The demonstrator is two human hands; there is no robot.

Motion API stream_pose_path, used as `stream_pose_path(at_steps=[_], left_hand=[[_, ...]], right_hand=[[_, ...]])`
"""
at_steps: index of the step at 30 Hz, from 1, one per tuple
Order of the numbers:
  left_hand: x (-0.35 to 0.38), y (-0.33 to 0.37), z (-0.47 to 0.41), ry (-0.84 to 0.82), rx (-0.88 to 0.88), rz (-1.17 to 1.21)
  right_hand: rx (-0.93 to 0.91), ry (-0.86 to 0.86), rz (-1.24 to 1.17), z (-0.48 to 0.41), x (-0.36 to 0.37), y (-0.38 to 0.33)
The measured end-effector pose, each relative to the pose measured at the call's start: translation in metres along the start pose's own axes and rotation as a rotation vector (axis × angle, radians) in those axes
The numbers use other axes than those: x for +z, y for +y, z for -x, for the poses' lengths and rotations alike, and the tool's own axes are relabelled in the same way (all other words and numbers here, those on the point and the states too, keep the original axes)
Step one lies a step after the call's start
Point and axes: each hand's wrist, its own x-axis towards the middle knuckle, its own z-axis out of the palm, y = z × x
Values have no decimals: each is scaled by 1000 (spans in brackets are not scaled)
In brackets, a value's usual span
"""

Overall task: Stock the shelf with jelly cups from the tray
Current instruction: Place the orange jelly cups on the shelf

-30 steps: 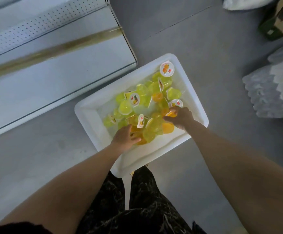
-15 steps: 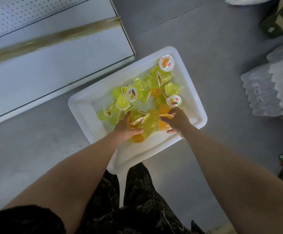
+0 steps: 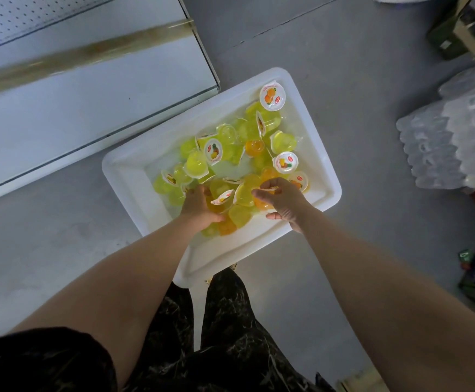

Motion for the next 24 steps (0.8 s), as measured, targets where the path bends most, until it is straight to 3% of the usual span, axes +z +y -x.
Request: stream_pose_path(at_steps=[16, 21, 24], left_hand=[[9, -1, 5, 95, 55, -155], [-16, 0, 36, 15, -68, -8], [-32, -2, 61, -93, -108, 304]], right_hand=[[-76, -36, -45, 28, -3, -4], [-108, -1, -16, 54, -4, -7], [-158, 20, 26, 78, -6, -16]])
